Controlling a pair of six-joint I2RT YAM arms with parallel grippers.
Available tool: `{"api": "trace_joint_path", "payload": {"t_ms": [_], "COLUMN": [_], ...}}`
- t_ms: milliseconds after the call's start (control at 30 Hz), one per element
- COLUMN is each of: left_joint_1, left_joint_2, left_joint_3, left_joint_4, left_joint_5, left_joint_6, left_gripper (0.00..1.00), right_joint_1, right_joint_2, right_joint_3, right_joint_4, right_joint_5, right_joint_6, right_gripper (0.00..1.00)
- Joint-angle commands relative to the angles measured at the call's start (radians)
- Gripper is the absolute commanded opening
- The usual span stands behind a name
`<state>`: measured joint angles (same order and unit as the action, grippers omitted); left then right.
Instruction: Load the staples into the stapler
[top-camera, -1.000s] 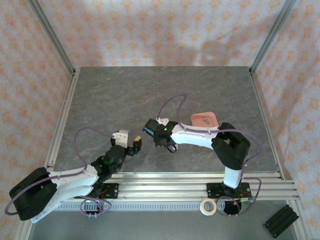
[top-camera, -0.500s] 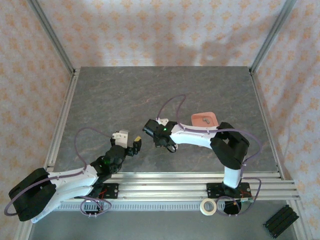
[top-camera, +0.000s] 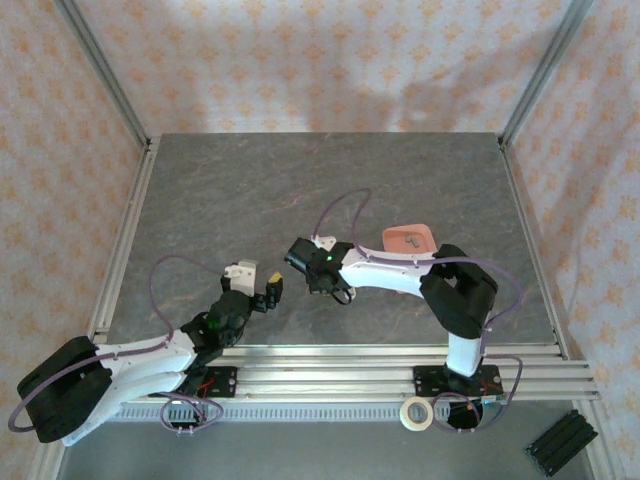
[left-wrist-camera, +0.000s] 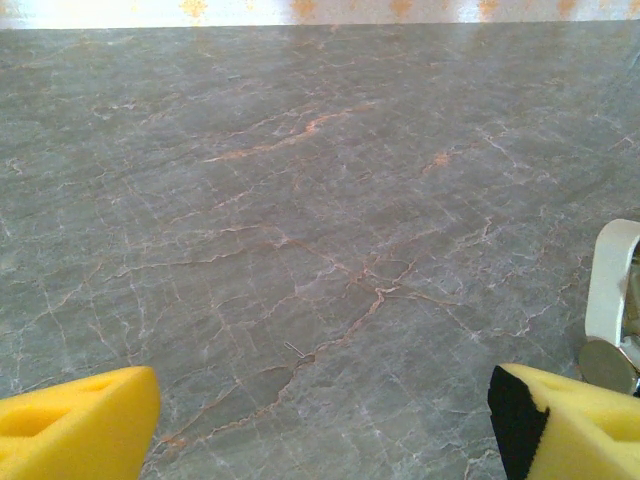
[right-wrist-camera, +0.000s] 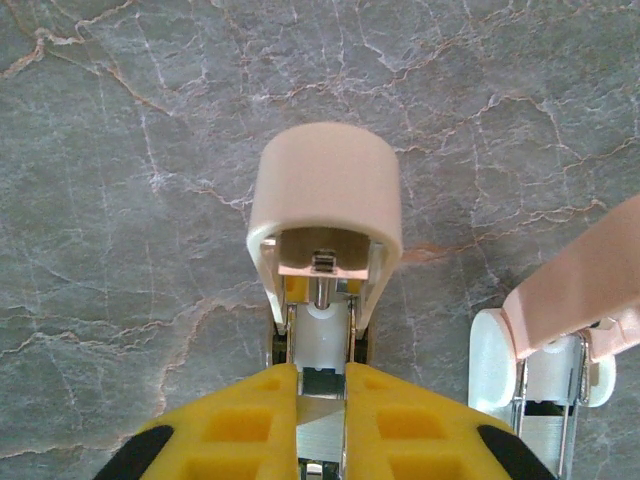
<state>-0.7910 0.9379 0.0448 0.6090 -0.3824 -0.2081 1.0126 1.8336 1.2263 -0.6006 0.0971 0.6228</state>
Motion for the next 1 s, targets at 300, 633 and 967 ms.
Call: {"api": "trace_joint_path", "payload": {"t_ms": [300, 633, 967], "left_joint_1": [0.009, 0.008, 0.007], "left_joint_2": [-0.01, -0.007, 0.007], "left_joint_3": [0.008, 0.008, 0.01], "left_joint_4": [-0.015, -0.012, -0.001], "left_joint_5": [-0.019, -0.018, -0.016], "left_joint_6": [0.017, 0.017, 0.019], "left_gripper": [0.87, 0.87, 0.87], "right_joint_1": [-0.001, -0.001, 0.007], "right_joint_2": [0.015, 0.031, 0.04], "right_joint_3": [0.015, 0.01, 0.01], "right_joint_4": [0.004, 0.013, -0.021], "right_joint_5": [0.011, -0.004, 0.0], "right_joint_6": [0.002, 0.007, 0.013], "right_gripper": [0.15, 0.15, 0.15]}}
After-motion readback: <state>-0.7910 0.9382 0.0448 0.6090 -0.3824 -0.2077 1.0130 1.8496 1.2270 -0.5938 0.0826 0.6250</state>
